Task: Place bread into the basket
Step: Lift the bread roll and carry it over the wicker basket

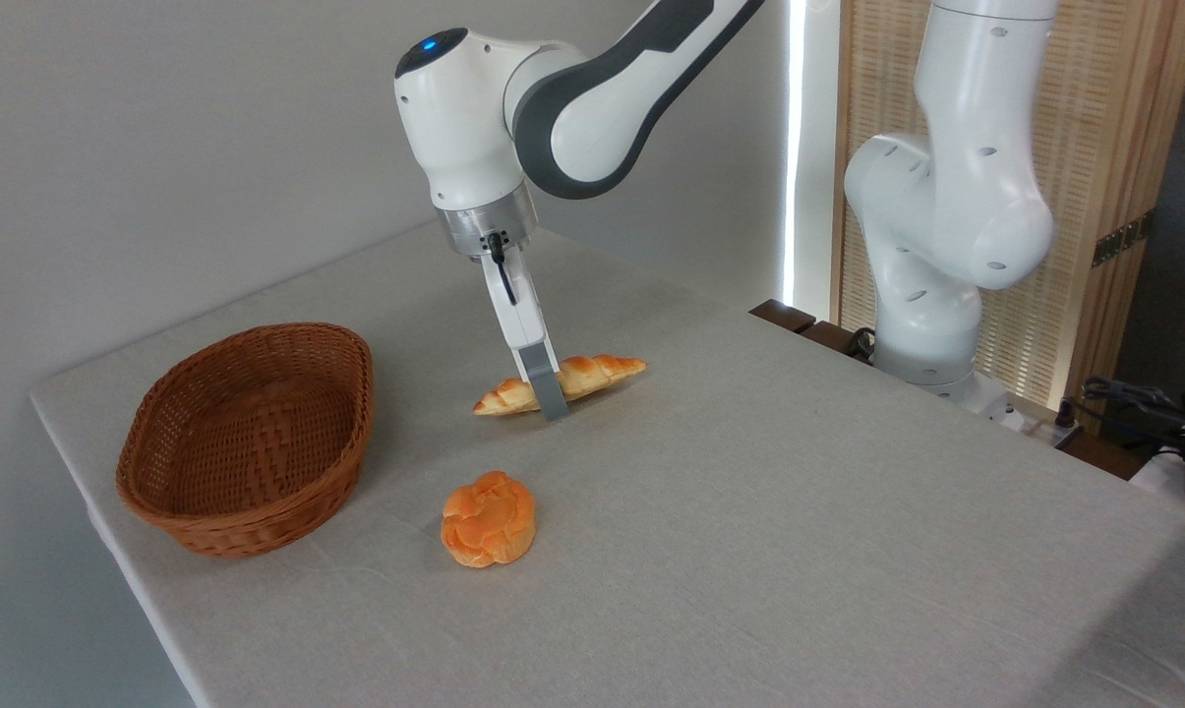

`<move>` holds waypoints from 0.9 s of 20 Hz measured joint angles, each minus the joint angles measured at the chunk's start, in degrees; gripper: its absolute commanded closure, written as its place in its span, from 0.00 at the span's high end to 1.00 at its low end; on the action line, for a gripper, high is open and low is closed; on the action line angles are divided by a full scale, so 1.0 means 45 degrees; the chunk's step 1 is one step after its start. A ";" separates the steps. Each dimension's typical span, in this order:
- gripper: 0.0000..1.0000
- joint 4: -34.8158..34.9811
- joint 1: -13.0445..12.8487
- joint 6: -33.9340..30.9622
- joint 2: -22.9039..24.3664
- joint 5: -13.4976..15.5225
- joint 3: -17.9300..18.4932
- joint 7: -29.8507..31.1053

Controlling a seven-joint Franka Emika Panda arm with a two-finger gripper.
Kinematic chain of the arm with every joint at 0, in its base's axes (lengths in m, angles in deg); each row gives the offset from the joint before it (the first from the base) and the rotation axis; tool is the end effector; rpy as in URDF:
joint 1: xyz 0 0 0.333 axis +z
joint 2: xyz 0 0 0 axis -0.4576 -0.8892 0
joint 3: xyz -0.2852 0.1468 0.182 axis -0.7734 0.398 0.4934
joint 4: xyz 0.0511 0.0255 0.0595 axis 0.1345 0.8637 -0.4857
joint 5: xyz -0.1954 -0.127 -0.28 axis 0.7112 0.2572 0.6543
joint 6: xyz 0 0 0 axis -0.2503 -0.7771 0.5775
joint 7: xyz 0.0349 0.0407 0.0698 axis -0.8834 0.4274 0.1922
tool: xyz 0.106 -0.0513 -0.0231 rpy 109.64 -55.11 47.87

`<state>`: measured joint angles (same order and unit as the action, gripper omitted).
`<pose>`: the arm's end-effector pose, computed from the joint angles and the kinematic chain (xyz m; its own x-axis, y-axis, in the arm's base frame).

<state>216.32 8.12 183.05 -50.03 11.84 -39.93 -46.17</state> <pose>0.3877 -0.1858 0.4559 0.2907 -0.9541 -0.0718 -0.9498 -0.2968 0.0983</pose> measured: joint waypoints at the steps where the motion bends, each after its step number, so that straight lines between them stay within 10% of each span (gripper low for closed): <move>1: 0.31 -0.0034 0.0008 -0.0056 0.0000 -0.0001 0.0043 0.0000; 14: 0.32 -0.0785 0.0124 -0.1249 -0.0005 0.0004 0.0212 0.0000; 18: 0.32 -0.1911 0.0166 -0.1987 -0.0052 0.1308 0.0454 0.0000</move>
<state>207.72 8.87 174.11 -50.27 17.72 -37.89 -46.18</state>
